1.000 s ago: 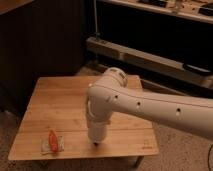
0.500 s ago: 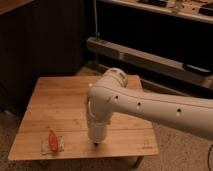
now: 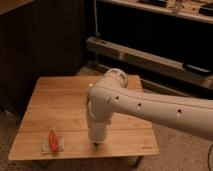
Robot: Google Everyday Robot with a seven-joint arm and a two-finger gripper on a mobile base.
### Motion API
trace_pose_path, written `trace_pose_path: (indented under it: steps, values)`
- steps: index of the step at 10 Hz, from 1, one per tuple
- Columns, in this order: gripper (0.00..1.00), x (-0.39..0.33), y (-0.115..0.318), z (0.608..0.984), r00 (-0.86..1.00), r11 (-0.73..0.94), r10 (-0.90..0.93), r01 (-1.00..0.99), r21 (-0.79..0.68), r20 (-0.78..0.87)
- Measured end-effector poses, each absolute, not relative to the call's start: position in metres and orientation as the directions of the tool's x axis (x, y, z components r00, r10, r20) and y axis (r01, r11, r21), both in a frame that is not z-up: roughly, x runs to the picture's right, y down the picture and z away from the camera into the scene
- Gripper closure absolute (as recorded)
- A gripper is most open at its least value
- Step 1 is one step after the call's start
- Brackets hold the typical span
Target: Place the ceramic cup over the eraser
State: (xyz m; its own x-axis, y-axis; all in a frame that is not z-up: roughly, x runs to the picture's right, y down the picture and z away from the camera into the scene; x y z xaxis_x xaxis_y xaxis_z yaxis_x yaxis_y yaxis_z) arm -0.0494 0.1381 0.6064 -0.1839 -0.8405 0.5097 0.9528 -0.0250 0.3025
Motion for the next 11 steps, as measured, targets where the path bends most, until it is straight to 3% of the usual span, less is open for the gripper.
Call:
trace_pose_path:
  steps: [11]
  values:
    - [0.97,-0.063,0.134,0.623,-0.201,-0.056,-0.824,0.959,0.276,0.53]
